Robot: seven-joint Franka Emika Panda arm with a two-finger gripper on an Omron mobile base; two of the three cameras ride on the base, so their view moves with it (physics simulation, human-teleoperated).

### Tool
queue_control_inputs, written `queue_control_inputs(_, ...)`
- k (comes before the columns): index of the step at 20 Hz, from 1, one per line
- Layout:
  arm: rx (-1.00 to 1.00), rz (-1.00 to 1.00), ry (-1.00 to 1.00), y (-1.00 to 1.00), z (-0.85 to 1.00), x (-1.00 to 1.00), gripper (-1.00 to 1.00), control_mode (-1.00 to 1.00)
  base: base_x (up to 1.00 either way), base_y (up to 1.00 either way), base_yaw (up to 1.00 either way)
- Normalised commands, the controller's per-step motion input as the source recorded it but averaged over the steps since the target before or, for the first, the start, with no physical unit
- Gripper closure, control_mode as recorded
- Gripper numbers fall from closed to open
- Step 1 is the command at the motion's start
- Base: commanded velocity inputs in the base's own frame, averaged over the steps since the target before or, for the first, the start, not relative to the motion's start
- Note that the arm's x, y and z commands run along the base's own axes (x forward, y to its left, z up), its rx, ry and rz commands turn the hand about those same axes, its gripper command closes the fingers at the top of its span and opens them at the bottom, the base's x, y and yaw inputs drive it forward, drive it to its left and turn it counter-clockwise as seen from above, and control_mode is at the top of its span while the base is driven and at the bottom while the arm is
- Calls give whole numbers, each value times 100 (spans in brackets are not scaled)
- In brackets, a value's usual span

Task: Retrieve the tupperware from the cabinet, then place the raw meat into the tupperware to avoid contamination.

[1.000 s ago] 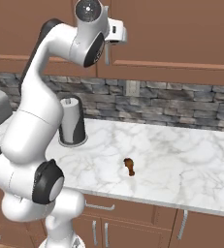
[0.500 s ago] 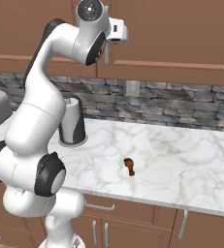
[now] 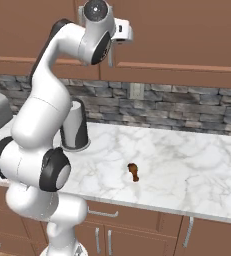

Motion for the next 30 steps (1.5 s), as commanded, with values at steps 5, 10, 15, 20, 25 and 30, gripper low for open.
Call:
queue_control_inputs(5, 1, 0, 2, -8, -1, 28, -100, -100, 0, 0, 0)
queue_control_inputs(10, 2, 0, 1, -8, -1, 27, -100, -100, 0, 0, 0)
queue_control_inputs(15, 0, -1, 0, 0, -12, 23, 100, -100, 0, 0, 0)
queue_control_inputs(20, 0, -4, 0, 3, -14, 14, 100, -100, 0, 0, 0)
queue_control_inputs(25, 0, -5, 0, 0, -18, 9, 100, -100, 0, 0, 0)
queue_control_inputs(30, 8, -5, 0, -25, -21, -10, 100, -100, 0, 0, 0)
